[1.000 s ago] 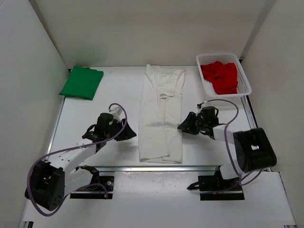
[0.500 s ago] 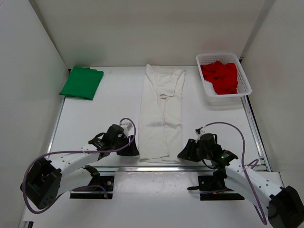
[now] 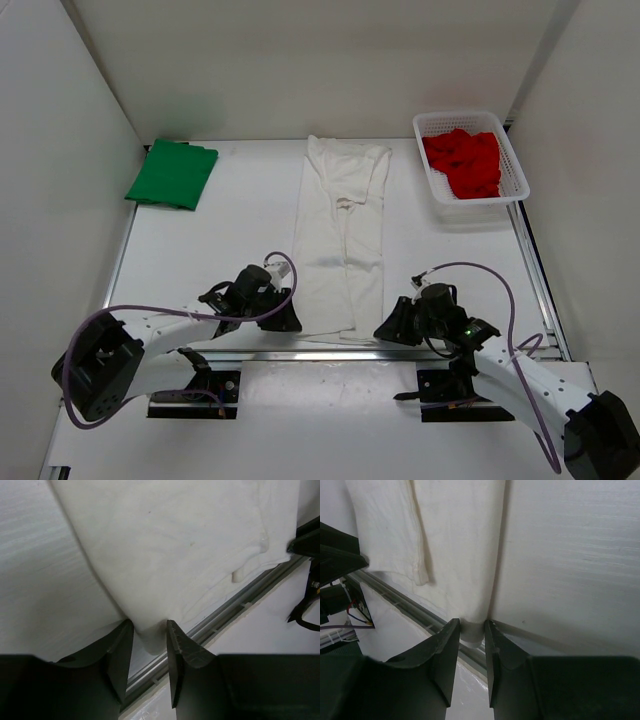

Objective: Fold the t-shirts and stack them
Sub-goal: Rotate the tshirt 90 degrees

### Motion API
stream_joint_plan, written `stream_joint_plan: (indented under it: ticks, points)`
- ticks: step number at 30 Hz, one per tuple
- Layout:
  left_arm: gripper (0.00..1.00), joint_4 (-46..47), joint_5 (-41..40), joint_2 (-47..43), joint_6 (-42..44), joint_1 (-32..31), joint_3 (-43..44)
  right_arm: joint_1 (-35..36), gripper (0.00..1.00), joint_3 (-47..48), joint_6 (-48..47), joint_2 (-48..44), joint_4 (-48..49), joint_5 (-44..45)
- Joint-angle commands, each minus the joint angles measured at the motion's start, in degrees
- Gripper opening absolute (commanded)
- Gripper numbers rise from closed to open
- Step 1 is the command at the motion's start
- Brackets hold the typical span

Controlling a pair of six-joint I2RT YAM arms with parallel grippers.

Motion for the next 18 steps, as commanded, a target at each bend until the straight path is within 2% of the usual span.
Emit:
stream_joint_plan:
  ticks: [1, 7, 8, 9, 10, 11, 13, 18]
  points:
    - [0.42, -1.45, 0.93, -0.22, -0.33, -0.32, -2.09, 1.75, 0.27, 0.38, 0.72, 0.23, -1.29, 0.49]
    - [0.33, -0.13, 2.6, -0.66, -1.65, -0.93, -3.24, 3.34, 0.28, -0.15, 2.3, -1.0, -1.99, 1.02]
    - [0.25, 0.05, 2.52, -0.84, -1.57, -1.19, -3.33, 3.34, 0.26, 0.03, 2.56, -1.18, -1.82, 0.5]
    - [0.22, -0.21, 2.69, -1.37, -1.74, -1.37, -3.5, 4.04, 0.17, -0.23, 3.0, -1.7, -2.17, 0.93]
    - [0.15, -1.26, 1.74, -1.72, -2.44, -1.11, -3.77, 4.22, 0.05, -0.15, 2.83, -2.23, -2.08, 1.02]
    - [0.08, -1.7, 0.94, -2.51, -2.53, -1.46, -3.16, 4.31, 0.01, -0.24, 2.91, -2.59, -2.17, 1.28]
    - [0.0, -4.85, -0.46, -4.71, -3.06, -1.46, -2.81, 5.97, 0.0, 0.46, 3.52, -3.11, -2.95, 1.54]
    - [0.0, -12.24, 3.93, -15.49, -5.08, -0.58, -4.73, 18.27, 0.0, 1.35, 11.25, -8.65, -8.66, 6.46]
